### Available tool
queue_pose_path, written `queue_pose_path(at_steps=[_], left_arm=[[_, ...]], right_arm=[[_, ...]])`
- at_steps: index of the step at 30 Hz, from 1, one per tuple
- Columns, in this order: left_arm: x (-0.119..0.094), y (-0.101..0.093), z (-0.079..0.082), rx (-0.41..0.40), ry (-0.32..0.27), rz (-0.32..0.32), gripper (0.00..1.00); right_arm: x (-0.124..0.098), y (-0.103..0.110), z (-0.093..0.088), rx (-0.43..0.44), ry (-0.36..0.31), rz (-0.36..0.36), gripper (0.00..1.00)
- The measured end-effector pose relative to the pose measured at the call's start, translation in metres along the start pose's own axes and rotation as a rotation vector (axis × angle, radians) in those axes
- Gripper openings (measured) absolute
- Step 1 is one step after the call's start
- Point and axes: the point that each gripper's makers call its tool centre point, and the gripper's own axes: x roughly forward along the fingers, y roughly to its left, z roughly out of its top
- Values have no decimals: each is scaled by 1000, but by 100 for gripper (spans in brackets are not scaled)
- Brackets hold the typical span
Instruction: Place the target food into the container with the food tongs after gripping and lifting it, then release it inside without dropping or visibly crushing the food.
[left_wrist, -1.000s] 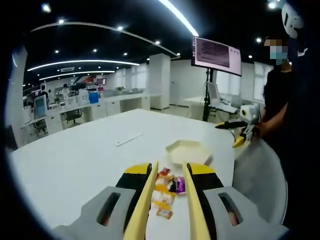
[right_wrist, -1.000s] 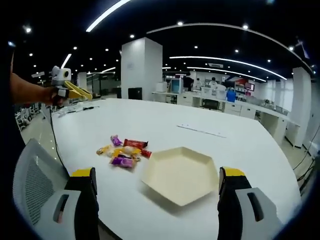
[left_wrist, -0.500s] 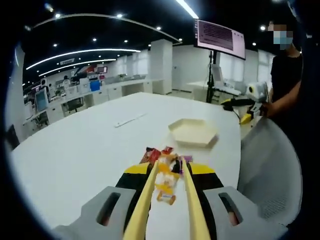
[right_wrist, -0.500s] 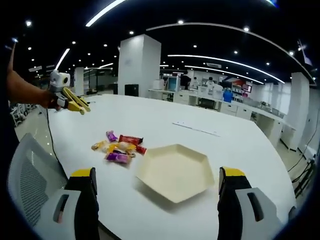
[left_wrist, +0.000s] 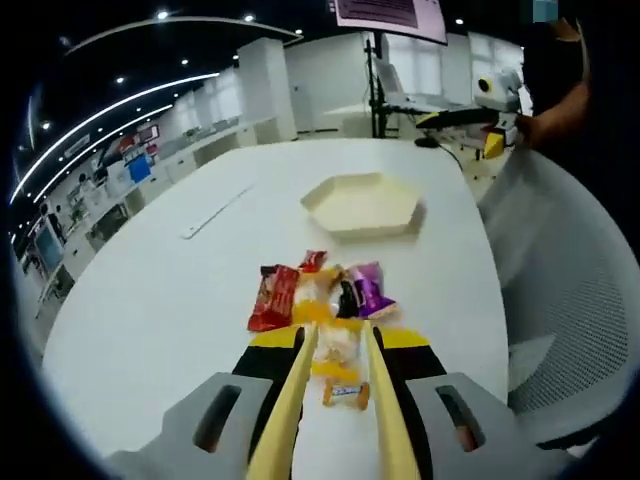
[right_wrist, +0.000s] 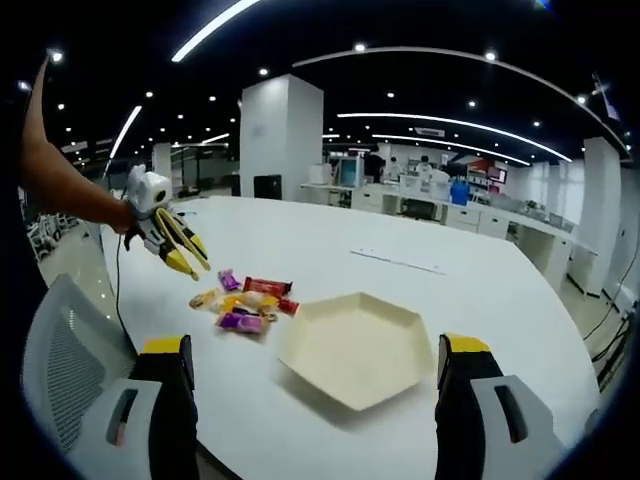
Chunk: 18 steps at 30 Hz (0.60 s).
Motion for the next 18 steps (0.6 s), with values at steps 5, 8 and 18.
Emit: queue_pose_path(at_steps=[5, 8, 18], left_arm=[[18, -4, -10, 34, 75, -47, 24], [25, 6, -26, 102, 170, -4, 24], [37, 1, -26, 85, 207, -53, 24]], right_arm=[[0, 2, -4, -11, 22, 4, 100], [-2, 2, -1, -16, 1, 8, 100], [-6, -8, 5, 22, -35, -29, 100]])
